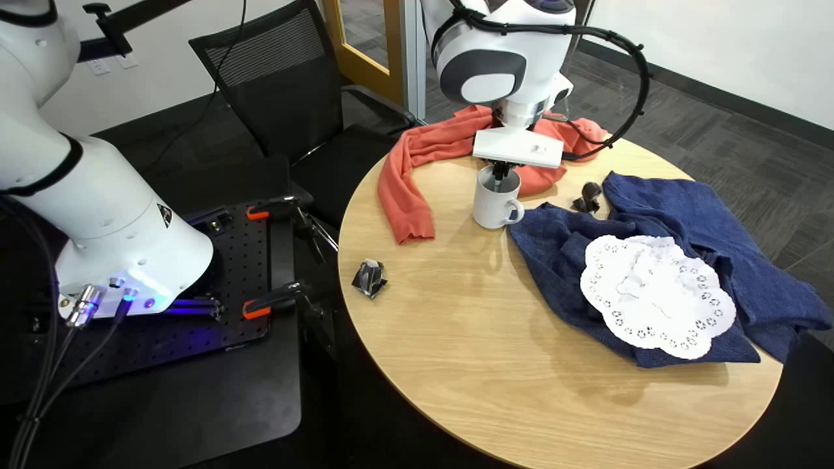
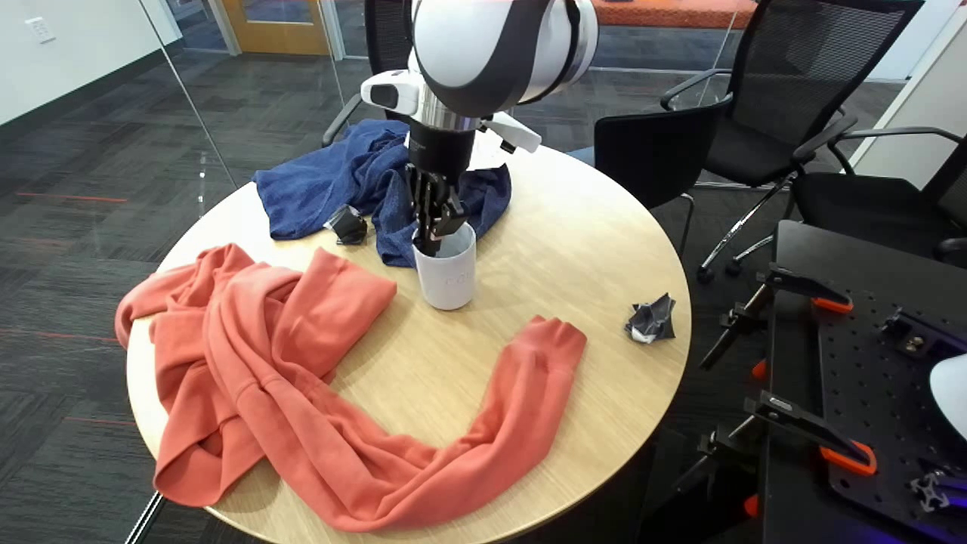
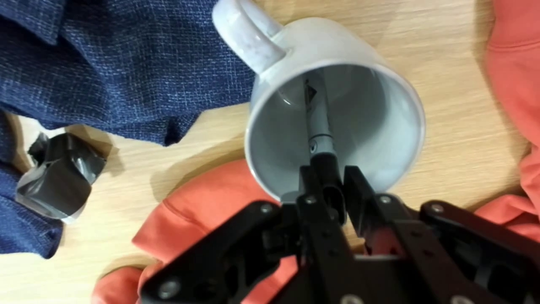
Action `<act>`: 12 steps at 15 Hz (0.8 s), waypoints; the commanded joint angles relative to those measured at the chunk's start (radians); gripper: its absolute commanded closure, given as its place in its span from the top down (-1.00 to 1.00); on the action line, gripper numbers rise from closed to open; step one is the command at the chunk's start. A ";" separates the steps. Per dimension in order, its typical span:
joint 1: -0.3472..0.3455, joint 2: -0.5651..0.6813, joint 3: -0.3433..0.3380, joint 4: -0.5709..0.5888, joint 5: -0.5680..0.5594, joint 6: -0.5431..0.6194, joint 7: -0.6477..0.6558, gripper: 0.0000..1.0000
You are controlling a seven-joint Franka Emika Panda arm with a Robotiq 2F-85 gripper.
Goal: Remove the marker from the mug and put it on the table.
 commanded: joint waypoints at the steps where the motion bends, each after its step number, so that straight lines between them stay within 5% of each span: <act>1: -0.024 -0.039 0.021 -0.031 -0.009 0.028 0.024 -0.90; 12: -0.074 -0.367 0.055 -0.261 0.102 0.055 0.029 -0.90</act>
